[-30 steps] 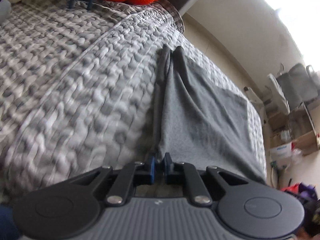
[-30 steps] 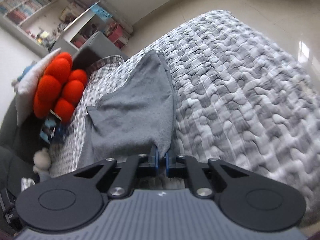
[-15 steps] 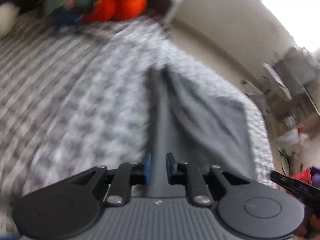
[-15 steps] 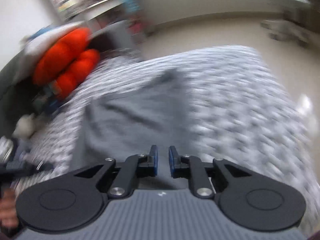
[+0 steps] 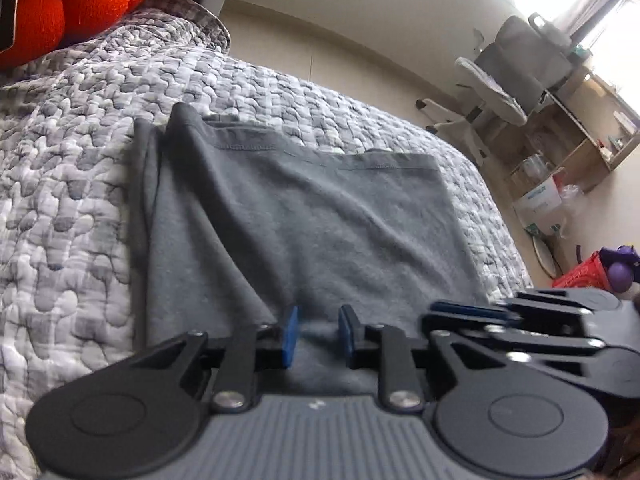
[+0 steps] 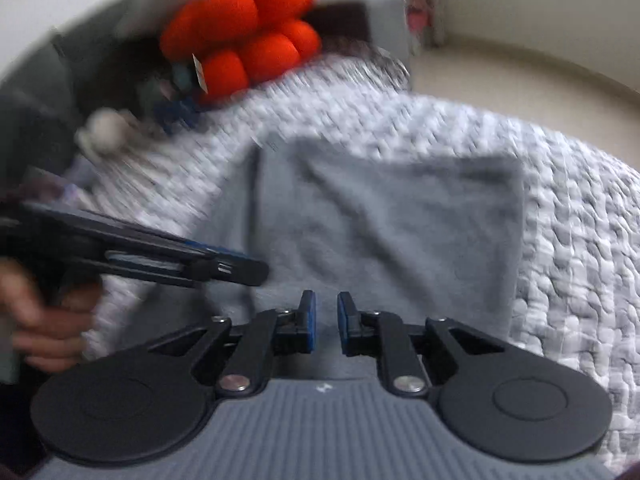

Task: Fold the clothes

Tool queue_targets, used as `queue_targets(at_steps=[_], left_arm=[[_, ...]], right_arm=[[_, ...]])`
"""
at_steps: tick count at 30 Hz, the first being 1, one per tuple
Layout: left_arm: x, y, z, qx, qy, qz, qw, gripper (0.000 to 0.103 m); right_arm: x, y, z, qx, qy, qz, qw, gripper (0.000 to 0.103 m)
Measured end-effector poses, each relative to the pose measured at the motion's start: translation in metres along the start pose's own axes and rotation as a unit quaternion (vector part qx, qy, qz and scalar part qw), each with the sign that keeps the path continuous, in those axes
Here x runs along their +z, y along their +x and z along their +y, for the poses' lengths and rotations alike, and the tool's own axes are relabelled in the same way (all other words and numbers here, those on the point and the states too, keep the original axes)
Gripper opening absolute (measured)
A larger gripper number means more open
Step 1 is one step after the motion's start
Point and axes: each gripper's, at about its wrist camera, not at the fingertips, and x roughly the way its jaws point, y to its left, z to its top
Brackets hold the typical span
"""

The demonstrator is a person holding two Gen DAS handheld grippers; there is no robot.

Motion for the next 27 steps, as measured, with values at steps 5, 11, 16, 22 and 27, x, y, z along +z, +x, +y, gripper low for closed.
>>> queue_targets(at_steps=[5,11,16,22,27], left_arm=[[0.005,-0.005,-0.004,0.003,-0.008,-0.019,0.9998,0.023],[-0.007,-0.025,-0.014,-0.032,0.016,-0.039,0.9986,0.029],[-0.013,-0.003,-0.012,-0.011,0.008,0.003,0.9999,0.029],[-0.011,-0.008,-0.019,0.005,0.031,-0.017,0.9994,0.030],[-0.010,-0.003,-0.013,0.019,0.037,-0.012,0.9991,0.029]], right_arm=[[-0.008,0.024,0.030,0.026,-0.046,0.054,0.997,0.006],[-0.004,0.040,0.022,-0.026,-0.021,0.072,0.997,0.007],[-0.002,0.043,0.023,-0.017,-0.032,0.072,0.997,0.012],[0.008,0.046,0.006,-0.026,0.000,0.055,0.998,0.006],[0.014,0.049,-0.006,-0.049,0.025,0.040,0.998,0.007]])
